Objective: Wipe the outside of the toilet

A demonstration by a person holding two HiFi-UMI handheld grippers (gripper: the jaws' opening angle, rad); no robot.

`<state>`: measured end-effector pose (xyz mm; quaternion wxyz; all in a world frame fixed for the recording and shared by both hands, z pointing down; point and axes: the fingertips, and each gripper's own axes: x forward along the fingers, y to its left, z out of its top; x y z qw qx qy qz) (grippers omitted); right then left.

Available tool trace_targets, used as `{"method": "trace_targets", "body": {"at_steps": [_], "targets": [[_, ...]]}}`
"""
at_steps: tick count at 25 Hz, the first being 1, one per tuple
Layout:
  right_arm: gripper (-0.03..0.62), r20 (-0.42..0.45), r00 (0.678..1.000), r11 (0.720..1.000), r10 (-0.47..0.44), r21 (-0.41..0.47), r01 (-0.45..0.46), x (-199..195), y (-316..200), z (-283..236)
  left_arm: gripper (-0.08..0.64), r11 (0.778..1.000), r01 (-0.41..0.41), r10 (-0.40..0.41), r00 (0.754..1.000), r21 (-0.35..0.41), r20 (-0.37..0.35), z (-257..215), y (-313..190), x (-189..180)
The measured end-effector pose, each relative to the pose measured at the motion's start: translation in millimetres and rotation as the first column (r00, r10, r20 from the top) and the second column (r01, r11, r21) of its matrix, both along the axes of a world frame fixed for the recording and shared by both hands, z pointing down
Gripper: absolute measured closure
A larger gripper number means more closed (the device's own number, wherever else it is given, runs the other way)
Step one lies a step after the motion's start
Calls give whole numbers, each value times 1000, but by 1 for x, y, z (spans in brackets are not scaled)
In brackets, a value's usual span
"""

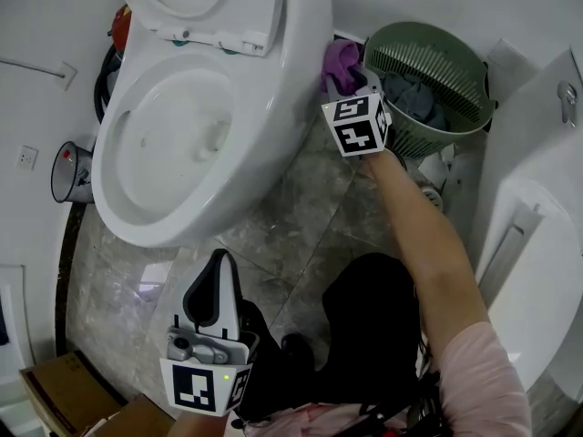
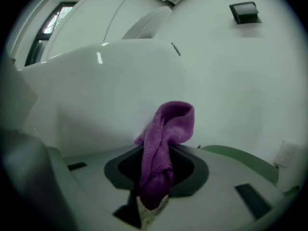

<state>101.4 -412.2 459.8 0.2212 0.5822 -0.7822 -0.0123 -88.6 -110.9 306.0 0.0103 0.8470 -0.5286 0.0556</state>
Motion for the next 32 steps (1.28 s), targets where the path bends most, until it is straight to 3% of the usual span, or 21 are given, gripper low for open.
{"method": "trace_targets", "body": {"at_steps": [8, 11, 15, 23, 32], "targets": [[474, 20, 999, 999, -42, -29, 43, 1, -4, -3, 552, 994, -8, 13, 999, -111, 49, -10, -10, 14], [474, 83, 996, 999, -13, -39, 16, 1, -5, 3, 552, 995, 0, 6, 998, -97, 65, -5, -7, 4], [480, 99, 995, 1000, -5, -5, 6, -2, -4, 2, 552, 996, 25, -22, 999, -86, 35, 21, 0, -17], [483, 64, 998, 1000, 13, -9, -13, -7, 6, -3, 552, 996, 25, -24, 1000, -80, 10, 38, 16, -36], [485, 32, 998, 999, -45, -3, 45, -23, 29, -11, 552, 998, 27, -28, 999, -51, -28, 31, 30, -40]]}}
